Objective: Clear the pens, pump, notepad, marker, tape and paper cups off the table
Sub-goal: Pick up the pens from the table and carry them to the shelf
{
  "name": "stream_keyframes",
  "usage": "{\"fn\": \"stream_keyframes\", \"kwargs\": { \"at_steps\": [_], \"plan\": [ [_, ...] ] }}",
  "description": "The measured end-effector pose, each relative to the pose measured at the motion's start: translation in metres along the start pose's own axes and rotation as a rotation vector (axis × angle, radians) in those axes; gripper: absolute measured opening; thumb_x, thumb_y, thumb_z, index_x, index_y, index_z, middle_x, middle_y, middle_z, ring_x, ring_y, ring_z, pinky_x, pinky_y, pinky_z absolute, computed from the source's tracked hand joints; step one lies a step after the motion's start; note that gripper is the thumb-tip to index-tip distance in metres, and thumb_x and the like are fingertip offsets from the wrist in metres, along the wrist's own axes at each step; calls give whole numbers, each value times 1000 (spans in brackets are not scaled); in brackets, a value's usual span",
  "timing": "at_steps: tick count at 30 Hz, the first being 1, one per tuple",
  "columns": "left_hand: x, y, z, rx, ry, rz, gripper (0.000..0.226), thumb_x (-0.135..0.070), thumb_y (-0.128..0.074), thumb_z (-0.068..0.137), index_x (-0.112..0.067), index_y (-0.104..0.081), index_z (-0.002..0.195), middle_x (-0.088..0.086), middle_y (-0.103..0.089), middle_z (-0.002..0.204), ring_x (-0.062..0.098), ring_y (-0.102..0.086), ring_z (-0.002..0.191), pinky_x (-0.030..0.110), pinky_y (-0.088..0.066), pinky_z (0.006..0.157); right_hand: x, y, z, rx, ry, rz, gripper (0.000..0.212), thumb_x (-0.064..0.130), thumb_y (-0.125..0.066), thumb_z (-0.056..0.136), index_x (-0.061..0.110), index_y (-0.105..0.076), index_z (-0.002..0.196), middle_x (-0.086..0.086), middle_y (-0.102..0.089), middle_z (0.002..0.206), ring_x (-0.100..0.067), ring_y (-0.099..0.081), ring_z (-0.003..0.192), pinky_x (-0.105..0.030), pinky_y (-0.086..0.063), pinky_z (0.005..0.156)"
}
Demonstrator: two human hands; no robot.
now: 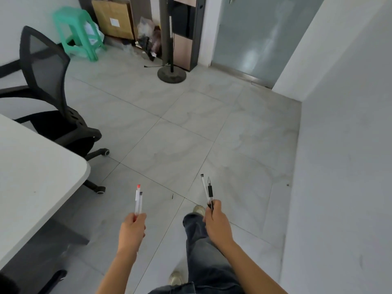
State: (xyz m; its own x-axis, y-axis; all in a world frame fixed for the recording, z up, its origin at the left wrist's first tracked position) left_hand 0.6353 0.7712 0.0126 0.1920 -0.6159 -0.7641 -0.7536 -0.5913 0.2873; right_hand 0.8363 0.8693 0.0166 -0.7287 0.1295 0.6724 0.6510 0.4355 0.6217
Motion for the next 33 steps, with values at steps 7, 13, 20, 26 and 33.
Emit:
{"fn": "stream_keyframes", "kwargs": {
  "at_steps": [7, 13, 20, 26, 33],
  "plan": [
    [-97, -45, 101, -17, -34, -3, 11, -10, -46, 89, -6, -47, 79, 8, -38, 62, 18, -32, 52, 28, -28, 49, 67, 34, 144, 4, 99, 24, 1, 24, -30, 97, 22, -31, 97, -9, -57, 75, -22, -53, 64, -45, -50, 64],
    [-193, -77, 175, -68, -78, -51, 17, -12, -47, 89, -7, -46, 73, 7, -39, 61, 18, -34, 53, 29, -30, 50, 128, 64, 262, 16, 162, 21, 3, 25, -31, 97, 22, -31, 96, -11, -58, 76, -24, -53, 64, -44, -49, 63],
    [-235, -76, 241, -147, 21, -78, 14, -10, -47, 89, -3, -51, 77, 9, -41, 60, 18, -35, 52, 28, -31, 49, 169, 37, 347, 194, 178, -74, 3, 26, -30, 97, 23, -29, 97, -6, -58, 78, -22, -53, 66, -37, -45, 62],
    [-286, -55, 336, -201, 17, -142, 14, -11, -48, 90, -3, -54, 81, 8, -42, 61, 17, -36, 53, 28, -33, 51, 242, 16, 441, 209, 221, -93, 3, 26, -31, 97, 23, -30, 97, -6, -58, 77, -23, -55, 66, -40, -49, 65],
    [-406, -20, 477, -183, -85, -166, 16, -10, -45, 89, -8, -49, 74, 7, -40, 61, 17, -34, 52, 27, -29, 48, 353, 3, 556, 116, 250, -49, 2, 26, -32, 96, 24, -33, 97, -9, -59, 75, -22, -51, 60, -44, -49, 62]
  ]
}}
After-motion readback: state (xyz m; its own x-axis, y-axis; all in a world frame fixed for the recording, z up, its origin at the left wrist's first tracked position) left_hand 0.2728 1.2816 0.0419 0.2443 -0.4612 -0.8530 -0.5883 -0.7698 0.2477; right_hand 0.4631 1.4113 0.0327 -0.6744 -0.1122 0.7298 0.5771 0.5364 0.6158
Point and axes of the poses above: each hand's wrist, its own z-axis towards the middle knuckle, its own y-axis out of the back of the hand, x = y × z, the point moved 5 cm from there along z, towards the middle knuckle
